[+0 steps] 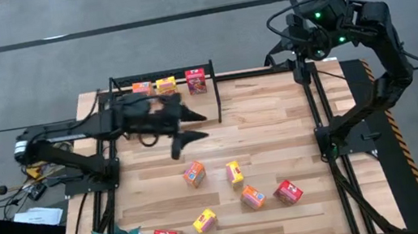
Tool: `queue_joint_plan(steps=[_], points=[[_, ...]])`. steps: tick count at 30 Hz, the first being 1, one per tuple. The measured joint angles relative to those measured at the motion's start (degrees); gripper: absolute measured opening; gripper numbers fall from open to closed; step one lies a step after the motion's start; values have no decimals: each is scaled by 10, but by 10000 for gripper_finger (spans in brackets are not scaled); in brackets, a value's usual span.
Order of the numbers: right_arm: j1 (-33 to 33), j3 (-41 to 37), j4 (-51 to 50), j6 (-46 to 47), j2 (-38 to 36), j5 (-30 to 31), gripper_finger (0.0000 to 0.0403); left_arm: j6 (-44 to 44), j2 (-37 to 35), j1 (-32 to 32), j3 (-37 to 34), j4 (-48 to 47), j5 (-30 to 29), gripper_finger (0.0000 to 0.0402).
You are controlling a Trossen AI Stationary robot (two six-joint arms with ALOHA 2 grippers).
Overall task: Stack cereal on shelf
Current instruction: Put the top red cereal box on the shelf aligned with the other red cereal box
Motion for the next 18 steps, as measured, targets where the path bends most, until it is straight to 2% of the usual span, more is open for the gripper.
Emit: queue_joint_plan(steps=[6,9,15,18], points=[[0,12,7,0,-38,0,232,106,156,8,222,-205,1,247],[0,43,10,13,-58,1,232,142,229,12,307,-246,14,247],[0,46,46,58,-110,0,232,185,353,20,403,-249,49,247],[0,46,45,58,-127,0,232,243,400,18,429,-265,99,247]])
